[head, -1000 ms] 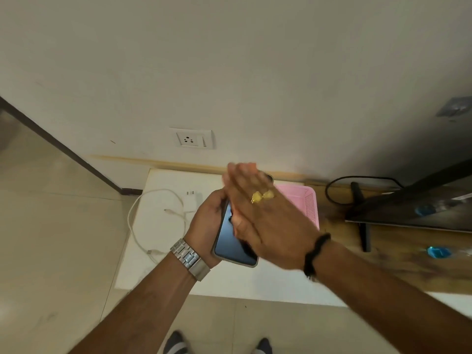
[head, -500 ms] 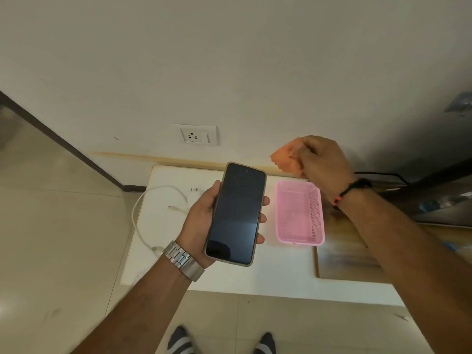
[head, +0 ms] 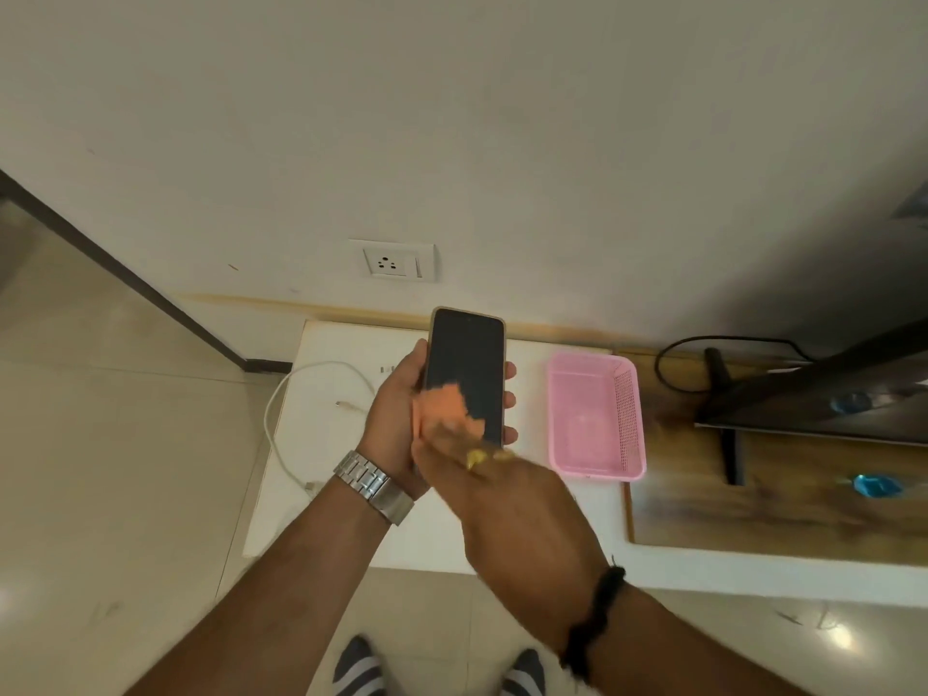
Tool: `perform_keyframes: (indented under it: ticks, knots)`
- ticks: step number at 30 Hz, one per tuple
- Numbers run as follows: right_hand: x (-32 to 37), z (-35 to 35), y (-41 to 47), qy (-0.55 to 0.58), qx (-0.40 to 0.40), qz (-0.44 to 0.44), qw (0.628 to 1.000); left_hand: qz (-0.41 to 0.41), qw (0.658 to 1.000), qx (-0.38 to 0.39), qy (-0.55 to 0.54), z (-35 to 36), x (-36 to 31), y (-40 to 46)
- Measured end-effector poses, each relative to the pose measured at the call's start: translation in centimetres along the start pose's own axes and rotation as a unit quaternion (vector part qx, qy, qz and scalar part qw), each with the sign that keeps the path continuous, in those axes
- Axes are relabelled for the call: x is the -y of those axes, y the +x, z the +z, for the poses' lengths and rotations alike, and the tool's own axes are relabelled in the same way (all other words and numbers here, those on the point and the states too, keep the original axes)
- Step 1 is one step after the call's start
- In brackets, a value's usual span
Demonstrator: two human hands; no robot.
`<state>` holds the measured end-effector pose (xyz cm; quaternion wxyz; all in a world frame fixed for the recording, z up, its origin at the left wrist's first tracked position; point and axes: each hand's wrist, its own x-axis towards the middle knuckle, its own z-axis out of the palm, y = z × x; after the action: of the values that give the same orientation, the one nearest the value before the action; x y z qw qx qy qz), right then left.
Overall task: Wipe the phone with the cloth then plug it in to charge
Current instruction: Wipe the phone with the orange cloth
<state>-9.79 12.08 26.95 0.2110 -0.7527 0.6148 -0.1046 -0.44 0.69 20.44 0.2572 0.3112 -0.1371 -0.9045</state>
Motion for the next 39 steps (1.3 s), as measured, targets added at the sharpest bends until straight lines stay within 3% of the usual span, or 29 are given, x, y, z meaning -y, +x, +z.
perform_keyframes:
  ticks: [2, 4, 6, 8, 11, 14, 15, 19, 21, 24, 29, 32, 37, 39]
  knots:
    - [0.5, -0.6, -1.4, 0.029, 0.014, -0.061, 0.998, -0.002, 1.000, 0.002, -0.008, -0.9, -0.3, -0.2]
    - [0.0, -2.1, -1.1, 0.036, -0.048, -0.098, 0.993, -0.002, 1.000, -0.002, -0.005, -1.6, -0.5, -0.3]
    - [-1.7, -4.3, 1.6, -0.006, -0.144, -0.059, 0.988, -0.007, 1.000, -0.008, -0.013, -1.7, -0.5, -0.4]
    - [-3.9, -5.8, 4.7, 0.052, -0.178, 0.059, 0.981, -0.009, 1.000, 0.005, -0.010, -1.8, -0.4, -0.3]
    - [-3.9, -3.7, 5.9, 0.124, -0.064, 0.162, 0.977, -0.002, 1.000, 0.015, 0.003, -1.9, -1.3, -0.3]
    - [-0.9, -0.8, 2.7, -0.053, -0.060, 0.046, 0.996, -0.008, 1.000, 0.011, 0.016, -2.6, -2.6, -0.2]
    - [0.3, 0.0, 1.6, -0.066, -0.046, 0.012, 0.997, -0.010, 1.000, 0.013, 0.016, -2.8, -2.8, -0.2]
    - [2.9, 1.0, -1.1, 0.079, 0.015, -0.004, 0.997, -0.016, 0.999, 0.034, 0.019, -3.7, -2.9, -0.3]
    - [2.8, -0.3, -0.4, 0.149, -0.065, 0.006, 0.987, -0.024, 0.999, 0.030, 0.019, -4.0, -2.7, -0.1]
    - [0.1, -3.5, 3.1, 0.088, -0.235, 0.084, 0.964, -0.038, 0.999, 0.010, 0.009, -3.8, -2.1, 0.1]
    - [-3.4, -0.5, 8.2, 0.041, -0.111, 0.168, 0.979, -0.048, 0.998, -0.022, 0.020, -3.5, -1.3, 1.5]
    - [-1.8, 2.4, 6.1, 0.010, -0.087, 0.103, 0.991, -0.050, 0.997, -0.048, 0.024, -4.2, -1.3, 2.6]
    - [-3.4, 2.9, 2.2, 0.072, 0.098, -0.005, 0.993, -0.053, 0.998, -0.043, -0.005, -5.5, -0.6, 4.1]
    - [-5.3, 0.2, 3.0, 0.072, -0.017, -0.025, 0.997, -0.055, 0.998, -0.042, 0.000, -5.2, -0.4, 4.8]
